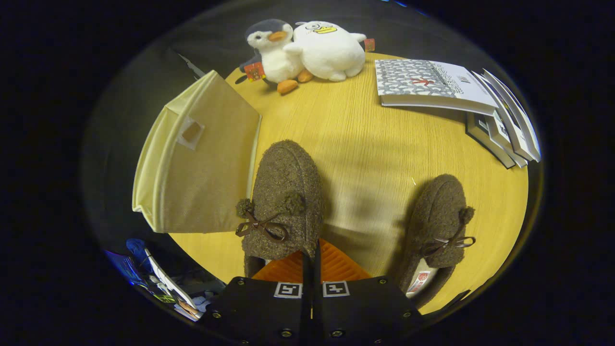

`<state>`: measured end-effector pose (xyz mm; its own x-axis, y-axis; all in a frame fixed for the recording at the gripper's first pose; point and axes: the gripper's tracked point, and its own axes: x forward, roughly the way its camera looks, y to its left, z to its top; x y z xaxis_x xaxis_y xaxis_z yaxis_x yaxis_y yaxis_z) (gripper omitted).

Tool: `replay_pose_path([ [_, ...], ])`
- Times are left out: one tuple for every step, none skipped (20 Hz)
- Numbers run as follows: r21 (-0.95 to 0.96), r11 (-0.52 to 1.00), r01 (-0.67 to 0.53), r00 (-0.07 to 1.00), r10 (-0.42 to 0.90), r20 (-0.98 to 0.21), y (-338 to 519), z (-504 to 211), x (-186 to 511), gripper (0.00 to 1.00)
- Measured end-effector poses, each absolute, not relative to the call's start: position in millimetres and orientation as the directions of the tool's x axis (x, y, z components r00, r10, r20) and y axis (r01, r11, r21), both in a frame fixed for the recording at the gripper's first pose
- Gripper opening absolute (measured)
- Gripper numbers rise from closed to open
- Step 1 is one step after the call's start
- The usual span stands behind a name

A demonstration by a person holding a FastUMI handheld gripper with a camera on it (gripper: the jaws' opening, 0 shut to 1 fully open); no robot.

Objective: Open the storage box then place both shoes into the box .Put the left shoe in first, then the right shoe, with the right side of both shoes facing outward in a uniform manner.

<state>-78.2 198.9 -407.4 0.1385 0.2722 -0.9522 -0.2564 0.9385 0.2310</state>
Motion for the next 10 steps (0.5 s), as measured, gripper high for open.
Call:
replay_pose_path([
  [0.242,0.937,-0.253,0.158,0.287,-0.945,199.3,-389.3,-71.4,0.01],
  [0.247,0.936,-0.252,0.179,0.296,-0.938,199.4,-375.4,-66.8,0.01],
  [0.252,0.934,-0.253,0.204,0.306,-0.930,200.7,-358.1,-58.6,0.02],
  [0.260,0.930,-0.258,0.228,0.320,-0.919,203.4,-341.7,-52.5,0.02],
  [0.271,0.926,-0.264,0.249,0.337,-0.908,208.2,-324.0,-45.4,0.01],
  [0.283,0.920,-0.271,0.269,0.355,-0.896,213.2,-306.9,-39.1,0.01],
  [0.294,0.913,-0.282,0.289,0.373,-0.882,219.6,-289.9,-31.4,0.01],
  [0.301,0.906,-0.296,0.307,0.389,-0.869,227.1,-275.0,-24.4,0.01],
  [0.307,0.900,-0.311,0.323,0.404,-0.856,235.6,-261.0,-16.9,0.01],
  [0.312,0.890,-0.331,0.336,0.421,-0.843,247.1,-247.8,-10.2,0.01],
])
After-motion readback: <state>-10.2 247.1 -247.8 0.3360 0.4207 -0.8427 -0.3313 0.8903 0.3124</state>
